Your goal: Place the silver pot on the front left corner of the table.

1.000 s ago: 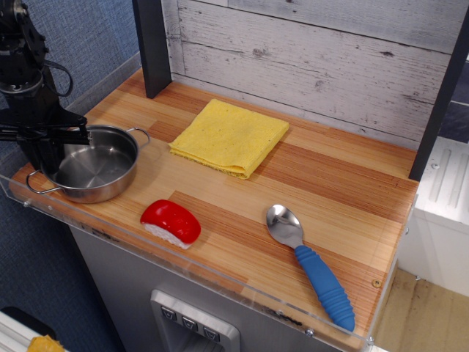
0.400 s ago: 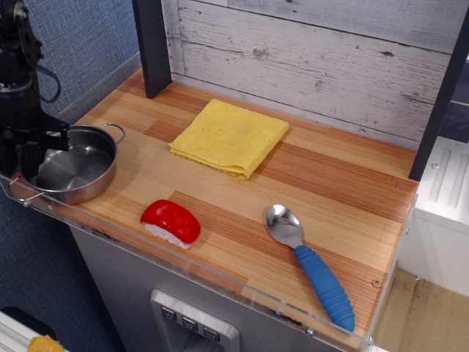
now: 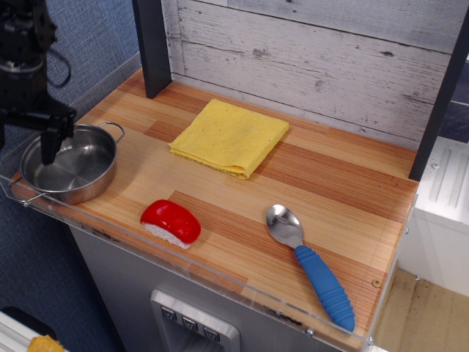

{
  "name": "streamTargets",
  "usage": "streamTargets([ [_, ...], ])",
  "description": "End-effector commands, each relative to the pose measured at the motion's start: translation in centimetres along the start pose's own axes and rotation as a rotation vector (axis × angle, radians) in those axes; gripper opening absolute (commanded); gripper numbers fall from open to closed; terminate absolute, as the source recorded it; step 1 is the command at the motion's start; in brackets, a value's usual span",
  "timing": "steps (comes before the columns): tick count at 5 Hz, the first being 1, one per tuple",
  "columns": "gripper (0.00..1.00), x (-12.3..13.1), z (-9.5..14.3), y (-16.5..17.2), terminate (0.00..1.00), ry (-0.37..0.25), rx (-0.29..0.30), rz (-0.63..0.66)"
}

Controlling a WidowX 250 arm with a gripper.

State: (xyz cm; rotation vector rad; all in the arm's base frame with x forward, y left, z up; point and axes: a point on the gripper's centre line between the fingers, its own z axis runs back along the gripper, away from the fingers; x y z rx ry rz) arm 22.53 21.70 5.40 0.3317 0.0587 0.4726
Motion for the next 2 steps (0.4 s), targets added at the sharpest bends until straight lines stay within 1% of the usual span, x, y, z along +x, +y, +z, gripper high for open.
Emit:
streamTargets([
  [1,1.00,-1.3,5.6,-3.2,0.00,-0.148,0.040,-0.039],
  [2,1.00,-1.4,7.0,-5.6,0.00,-0.179,0.028,-0.082],
])
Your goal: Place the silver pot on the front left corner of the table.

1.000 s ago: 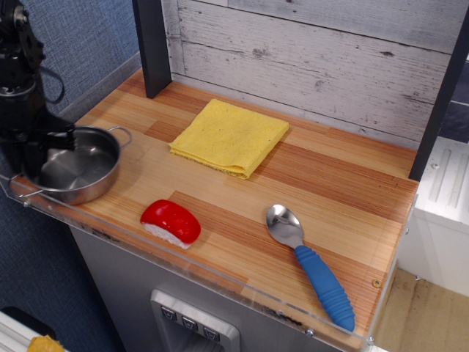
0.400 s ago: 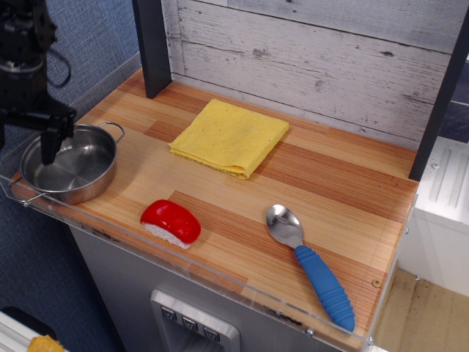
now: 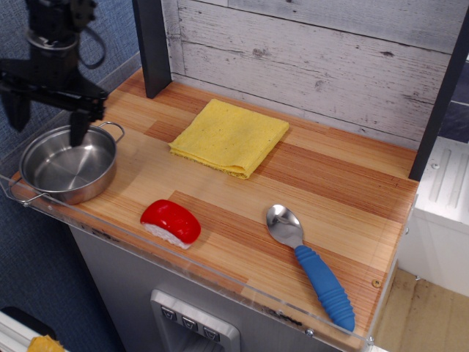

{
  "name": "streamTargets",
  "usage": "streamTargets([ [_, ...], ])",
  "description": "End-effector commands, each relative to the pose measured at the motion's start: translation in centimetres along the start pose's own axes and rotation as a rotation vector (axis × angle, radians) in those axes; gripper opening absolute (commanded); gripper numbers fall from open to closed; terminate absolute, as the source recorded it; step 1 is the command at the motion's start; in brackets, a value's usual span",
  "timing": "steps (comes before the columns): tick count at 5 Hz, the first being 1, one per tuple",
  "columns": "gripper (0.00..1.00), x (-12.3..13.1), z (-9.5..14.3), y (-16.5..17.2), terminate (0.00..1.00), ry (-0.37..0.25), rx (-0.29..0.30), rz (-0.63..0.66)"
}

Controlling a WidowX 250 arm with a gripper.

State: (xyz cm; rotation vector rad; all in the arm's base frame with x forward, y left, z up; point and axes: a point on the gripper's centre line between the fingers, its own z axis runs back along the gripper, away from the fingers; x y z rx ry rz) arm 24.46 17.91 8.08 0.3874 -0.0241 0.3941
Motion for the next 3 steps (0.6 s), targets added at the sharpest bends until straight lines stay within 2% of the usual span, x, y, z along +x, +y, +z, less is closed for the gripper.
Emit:
streamTargets([
  [1,1.00,-0.5,4.6,-4.9,0.00,-0.109,-0.049,-0.065],
  [2,1.00,-0.2,6.0,-7.9,0.00,-0.145,-0.091,-0.121],
  [3,1.00,-0.3,7.0,-10.3,0.00,-0.157,-0.130,-0.148],
])
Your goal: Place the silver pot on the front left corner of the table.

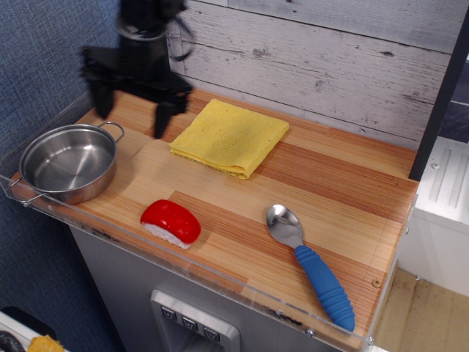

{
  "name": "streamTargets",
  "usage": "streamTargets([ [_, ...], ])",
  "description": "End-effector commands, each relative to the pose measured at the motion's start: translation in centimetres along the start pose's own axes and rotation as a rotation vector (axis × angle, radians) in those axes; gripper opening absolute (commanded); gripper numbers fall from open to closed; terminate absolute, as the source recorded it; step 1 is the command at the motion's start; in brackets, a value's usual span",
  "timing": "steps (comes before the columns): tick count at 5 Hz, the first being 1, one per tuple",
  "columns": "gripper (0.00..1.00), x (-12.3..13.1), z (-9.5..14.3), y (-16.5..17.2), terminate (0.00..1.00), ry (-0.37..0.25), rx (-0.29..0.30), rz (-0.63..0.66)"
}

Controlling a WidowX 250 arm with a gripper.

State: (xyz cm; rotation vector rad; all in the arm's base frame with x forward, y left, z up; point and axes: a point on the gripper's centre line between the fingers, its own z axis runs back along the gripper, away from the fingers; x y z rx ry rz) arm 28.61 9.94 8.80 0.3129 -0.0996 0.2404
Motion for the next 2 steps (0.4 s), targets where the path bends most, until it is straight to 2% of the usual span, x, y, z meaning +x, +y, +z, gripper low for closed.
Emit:
streamTargets([
  [1,1.00,-1.2,4.2,-6.4,0.00,-0.095,-0.073,-0.058],
  [2,1.00,-1.4,5.5,-9.3,0.00,-0.114,-0.112,-0.083],
])
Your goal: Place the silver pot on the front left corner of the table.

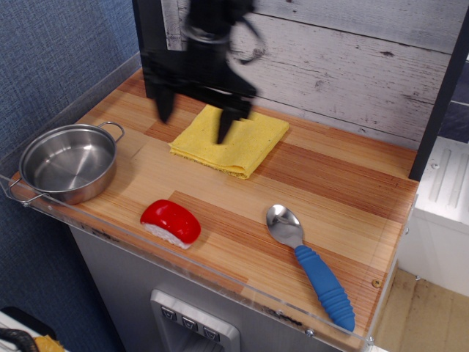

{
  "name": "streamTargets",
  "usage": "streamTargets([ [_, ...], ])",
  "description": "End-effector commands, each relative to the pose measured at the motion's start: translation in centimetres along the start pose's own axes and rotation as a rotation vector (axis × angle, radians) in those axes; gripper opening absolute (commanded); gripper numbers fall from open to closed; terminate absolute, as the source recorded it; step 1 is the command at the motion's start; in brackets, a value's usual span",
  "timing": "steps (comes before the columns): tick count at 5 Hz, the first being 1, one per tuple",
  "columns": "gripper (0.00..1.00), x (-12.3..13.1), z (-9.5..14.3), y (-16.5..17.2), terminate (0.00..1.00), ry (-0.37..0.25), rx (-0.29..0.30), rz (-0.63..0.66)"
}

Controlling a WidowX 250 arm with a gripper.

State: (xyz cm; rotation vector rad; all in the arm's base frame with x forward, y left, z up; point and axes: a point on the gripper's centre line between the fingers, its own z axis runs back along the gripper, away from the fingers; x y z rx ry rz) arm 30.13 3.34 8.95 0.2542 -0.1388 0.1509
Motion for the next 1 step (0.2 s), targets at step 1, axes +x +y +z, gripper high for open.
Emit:
streamTargets([
  [1,1.00,-0.74,4.23,-6.77,1.00,-0.045,-0.075,0.029],
])
